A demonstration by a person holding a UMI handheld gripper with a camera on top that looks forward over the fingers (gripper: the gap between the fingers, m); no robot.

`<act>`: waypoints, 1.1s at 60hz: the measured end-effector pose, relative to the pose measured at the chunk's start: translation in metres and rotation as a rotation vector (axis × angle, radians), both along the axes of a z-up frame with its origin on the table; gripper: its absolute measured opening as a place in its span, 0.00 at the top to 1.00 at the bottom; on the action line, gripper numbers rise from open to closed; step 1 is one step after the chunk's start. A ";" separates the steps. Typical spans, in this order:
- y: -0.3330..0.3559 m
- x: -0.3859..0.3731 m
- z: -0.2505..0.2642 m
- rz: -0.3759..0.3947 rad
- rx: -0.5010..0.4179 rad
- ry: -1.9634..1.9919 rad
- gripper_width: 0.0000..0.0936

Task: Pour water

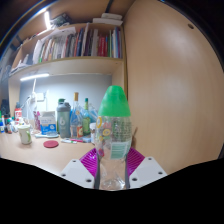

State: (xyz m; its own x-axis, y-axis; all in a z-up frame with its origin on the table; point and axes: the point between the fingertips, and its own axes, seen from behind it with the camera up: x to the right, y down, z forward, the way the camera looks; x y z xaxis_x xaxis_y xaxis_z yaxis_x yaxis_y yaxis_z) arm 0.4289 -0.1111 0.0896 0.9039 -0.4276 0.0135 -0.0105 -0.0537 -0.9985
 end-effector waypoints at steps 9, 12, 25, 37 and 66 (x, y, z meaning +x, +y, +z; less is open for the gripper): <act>0.016 -0.031 0.028 0.047 0.000 -0.095 0.67; 0.028 -0.044 0.054 0.057 0.007 -0.176 0.67; 0.125 -0.152 0.185 0.103 -0.044 -0.853 0.67; 0.230 -0.258 0.196 0.092 -0.220 -1.586 0.67; 0.309 -0.326 0.142 0.056 -0.391 -2.504 0.67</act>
State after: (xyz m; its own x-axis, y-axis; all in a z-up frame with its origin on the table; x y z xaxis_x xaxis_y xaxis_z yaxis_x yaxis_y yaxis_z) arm 0.1028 0.1977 0.2315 -0.8246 -0.1456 0.5466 0.5621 -0.1027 0.8207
